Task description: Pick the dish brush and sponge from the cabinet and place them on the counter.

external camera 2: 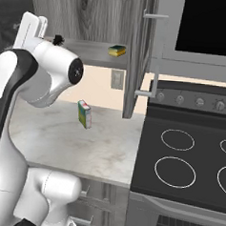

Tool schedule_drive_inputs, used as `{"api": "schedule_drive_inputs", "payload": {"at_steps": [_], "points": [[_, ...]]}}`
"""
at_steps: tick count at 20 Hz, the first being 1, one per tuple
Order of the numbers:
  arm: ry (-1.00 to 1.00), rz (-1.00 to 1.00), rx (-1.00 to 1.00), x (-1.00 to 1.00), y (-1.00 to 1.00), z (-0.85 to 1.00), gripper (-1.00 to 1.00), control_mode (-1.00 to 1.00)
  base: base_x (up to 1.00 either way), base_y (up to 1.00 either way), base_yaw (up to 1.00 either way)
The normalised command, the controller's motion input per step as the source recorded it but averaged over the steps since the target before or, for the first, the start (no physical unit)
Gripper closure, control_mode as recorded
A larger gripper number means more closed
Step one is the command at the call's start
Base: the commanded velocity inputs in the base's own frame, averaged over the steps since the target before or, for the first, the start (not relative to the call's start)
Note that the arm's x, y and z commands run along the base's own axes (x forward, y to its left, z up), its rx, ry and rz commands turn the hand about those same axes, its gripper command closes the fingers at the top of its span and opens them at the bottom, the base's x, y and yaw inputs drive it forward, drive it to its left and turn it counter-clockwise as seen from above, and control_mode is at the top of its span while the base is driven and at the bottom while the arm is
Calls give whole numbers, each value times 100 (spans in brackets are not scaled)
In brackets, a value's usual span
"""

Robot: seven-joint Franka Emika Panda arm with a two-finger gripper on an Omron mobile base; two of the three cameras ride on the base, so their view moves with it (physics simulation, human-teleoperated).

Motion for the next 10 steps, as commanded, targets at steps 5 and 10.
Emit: {"api": "schedule_drive_inputs", "payload": {"at_steps": [5, 10], "points": [[0, 5, -2, 28, 15, -7, -100, -100, 0, 0, 0], [0, 4, -2, 25, 26, -8, -100, -100, 0, 0, 0]]}}
